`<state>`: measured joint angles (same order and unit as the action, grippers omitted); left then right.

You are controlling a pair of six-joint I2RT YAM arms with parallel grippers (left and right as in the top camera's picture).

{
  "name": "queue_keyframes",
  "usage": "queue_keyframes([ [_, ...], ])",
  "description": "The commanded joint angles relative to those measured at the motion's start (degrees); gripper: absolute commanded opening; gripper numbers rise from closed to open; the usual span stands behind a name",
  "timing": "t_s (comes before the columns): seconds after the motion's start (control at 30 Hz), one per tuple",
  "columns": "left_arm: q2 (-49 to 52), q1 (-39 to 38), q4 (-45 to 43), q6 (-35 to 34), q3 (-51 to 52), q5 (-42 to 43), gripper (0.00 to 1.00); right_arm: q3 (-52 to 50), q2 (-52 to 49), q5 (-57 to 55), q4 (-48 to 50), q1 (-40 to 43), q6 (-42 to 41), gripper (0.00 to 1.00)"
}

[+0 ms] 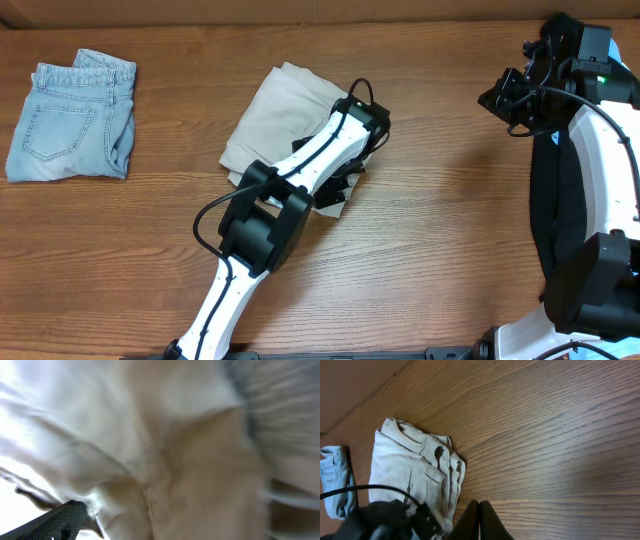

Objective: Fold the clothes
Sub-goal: 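Press down on the folded shorts with the left gripper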

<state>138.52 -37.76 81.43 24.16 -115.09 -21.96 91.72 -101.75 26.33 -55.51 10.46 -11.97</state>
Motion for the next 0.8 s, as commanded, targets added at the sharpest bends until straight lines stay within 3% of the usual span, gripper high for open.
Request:
queue_keyframes([
  [0.0, -9.2, -0.6, -1.5, -0.4, -6.0, 12.4, 1.0, 0.6, 0.0, -0.3, 0.3, 0.2, 0.2, 0.06],
  [0.1, -11.8, 0.3, -3.7, 0.0, -7.1, 25.0, 1.0, 0.6, 0.0, -0.3, 0.3, 0.2, 0.2, 0.06],
  [0.2, -11.7, 2.1, -8.5, -7.6, -6.8, 31.1, 1.0, 0.6, 0.0, -0.3, 0.3, 0.2, 0.2, 0.06],
  [0.33, -8.2, 3.4, -14.4, -19.0, -6.1, 30.5, 1.0, 0.6, 0.0, -0.3, 0.3, 0.2, 0.2, 0.06],
  [0.4, -5.0, 3.0, -16.3, -20.9, -6.1, 30.2, 1.0, 0.6, 0.0, -0.3, 0.3, 0.2, 0.2, 0.06],
  [0.5, -0.9, 2.4, -16.0, -29.7, -6.1, 23.1, 1.0, 0.6, 0.0, -0.3, 0.2, 0.2, 0.2, 0.06],
  [0.63, 1.8, 2.5, -15.9, -31.6, -6.1, 21.5, 1.0, 0.6, 0.0, -0.4, -0.3, 0.2, 1.6, 0.06],
  [0.77, 3.4, 2.5, -15.6, -33.0, -6.1, 19.8, 0.84, 0.6, 0.0, -0.9, -0.9, 0.2, 1.8, 0.06],
])
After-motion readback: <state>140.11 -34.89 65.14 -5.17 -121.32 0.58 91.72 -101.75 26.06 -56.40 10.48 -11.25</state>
